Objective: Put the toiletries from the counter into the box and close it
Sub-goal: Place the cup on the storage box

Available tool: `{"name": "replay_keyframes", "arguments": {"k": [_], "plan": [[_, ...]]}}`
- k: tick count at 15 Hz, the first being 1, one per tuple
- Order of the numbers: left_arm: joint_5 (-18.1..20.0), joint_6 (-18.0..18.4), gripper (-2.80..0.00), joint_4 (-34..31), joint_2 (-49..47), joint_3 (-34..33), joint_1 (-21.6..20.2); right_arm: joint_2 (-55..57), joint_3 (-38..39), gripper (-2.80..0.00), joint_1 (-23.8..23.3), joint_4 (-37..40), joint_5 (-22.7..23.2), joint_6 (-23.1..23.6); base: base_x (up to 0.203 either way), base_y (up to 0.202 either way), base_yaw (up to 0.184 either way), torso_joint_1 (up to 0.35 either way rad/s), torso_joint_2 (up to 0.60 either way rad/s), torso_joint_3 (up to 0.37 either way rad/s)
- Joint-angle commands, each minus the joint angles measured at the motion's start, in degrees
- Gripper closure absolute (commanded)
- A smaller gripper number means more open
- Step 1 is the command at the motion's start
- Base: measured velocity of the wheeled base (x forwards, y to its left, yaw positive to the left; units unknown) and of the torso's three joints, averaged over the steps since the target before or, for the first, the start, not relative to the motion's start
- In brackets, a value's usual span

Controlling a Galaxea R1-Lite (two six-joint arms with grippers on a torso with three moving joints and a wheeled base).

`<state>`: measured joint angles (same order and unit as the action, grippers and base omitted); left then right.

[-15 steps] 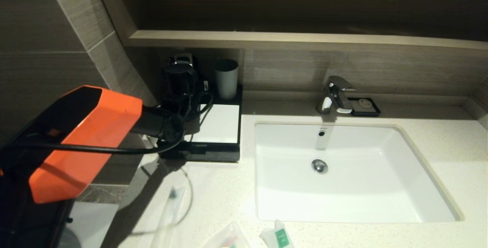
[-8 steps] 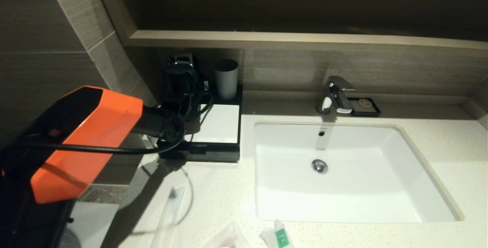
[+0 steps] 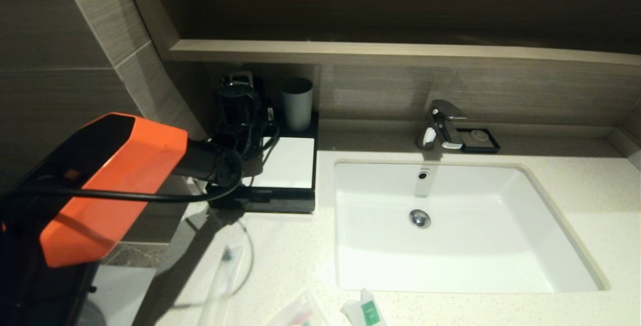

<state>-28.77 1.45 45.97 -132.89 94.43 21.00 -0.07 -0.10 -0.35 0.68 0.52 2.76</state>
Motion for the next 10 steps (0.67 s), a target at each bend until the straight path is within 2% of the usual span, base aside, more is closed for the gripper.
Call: {"name": "replay_keyframes", "arguments": {"k": [1, 10], "plan": [[-0.2, 0.0, -2.8, 0.4, 0.5, 0.1, 0.0, 0.0, 0.0, 0.0, 0.0, 0.0, 0.1, 0.0, 0.0, 0.0, 0.0, 0.0, 0.0, 0.0], [-0.4, -0.2, -2.8, 0.9, 3.9, -3.2, 0.0, 0.0, 0.0, 0.0, 0.0, 0.0, 0.0, 0.0, 0.0, 0.0, 0.0, 0.0, 0.0, 0.0]]}}
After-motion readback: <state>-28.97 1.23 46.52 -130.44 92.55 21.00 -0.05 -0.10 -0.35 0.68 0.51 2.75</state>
